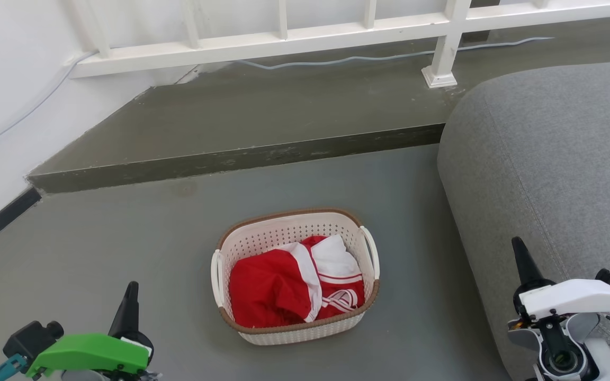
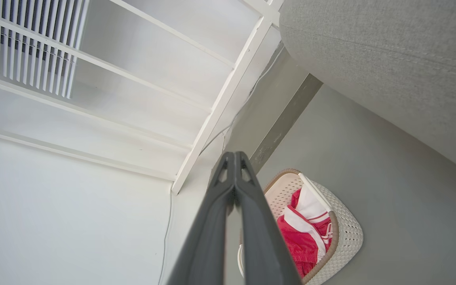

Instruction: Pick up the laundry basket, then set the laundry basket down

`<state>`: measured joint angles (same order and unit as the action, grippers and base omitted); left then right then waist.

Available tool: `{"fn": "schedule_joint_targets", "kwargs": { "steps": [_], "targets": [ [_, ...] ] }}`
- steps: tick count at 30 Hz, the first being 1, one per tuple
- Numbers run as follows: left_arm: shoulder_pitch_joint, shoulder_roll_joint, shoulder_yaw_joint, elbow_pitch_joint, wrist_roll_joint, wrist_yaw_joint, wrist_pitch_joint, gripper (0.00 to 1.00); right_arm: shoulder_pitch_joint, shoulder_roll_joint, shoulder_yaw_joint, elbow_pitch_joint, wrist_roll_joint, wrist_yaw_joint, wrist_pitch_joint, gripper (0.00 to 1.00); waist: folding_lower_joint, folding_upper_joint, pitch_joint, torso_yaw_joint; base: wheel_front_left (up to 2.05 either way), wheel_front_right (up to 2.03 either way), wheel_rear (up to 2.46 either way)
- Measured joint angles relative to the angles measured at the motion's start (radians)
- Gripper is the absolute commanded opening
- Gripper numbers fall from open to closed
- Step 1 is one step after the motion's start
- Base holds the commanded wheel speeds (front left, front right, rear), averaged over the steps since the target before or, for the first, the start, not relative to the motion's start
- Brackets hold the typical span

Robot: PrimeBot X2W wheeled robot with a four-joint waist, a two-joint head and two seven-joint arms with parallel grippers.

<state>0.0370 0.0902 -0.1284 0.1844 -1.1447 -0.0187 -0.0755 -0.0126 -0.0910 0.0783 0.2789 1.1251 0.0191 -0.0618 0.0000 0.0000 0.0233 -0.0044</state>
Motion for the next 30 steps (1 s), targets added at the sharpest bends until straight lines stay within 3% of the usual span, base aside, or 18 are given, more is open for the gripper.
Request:
{"fn": "schedule_joint_targets", "kwargs": {
  "steps": [30],
  "targets": [
    [-0.051,0.001,0.074,0.043,-0.356,-0.062,0.075,0.00,-0.024,0.008,-0.101,-0.002,0.354,0.064,0.081,0.00,0.0000,0.0000,-0.014,0.003,0.00,0.00,0.00]
  ]
}}
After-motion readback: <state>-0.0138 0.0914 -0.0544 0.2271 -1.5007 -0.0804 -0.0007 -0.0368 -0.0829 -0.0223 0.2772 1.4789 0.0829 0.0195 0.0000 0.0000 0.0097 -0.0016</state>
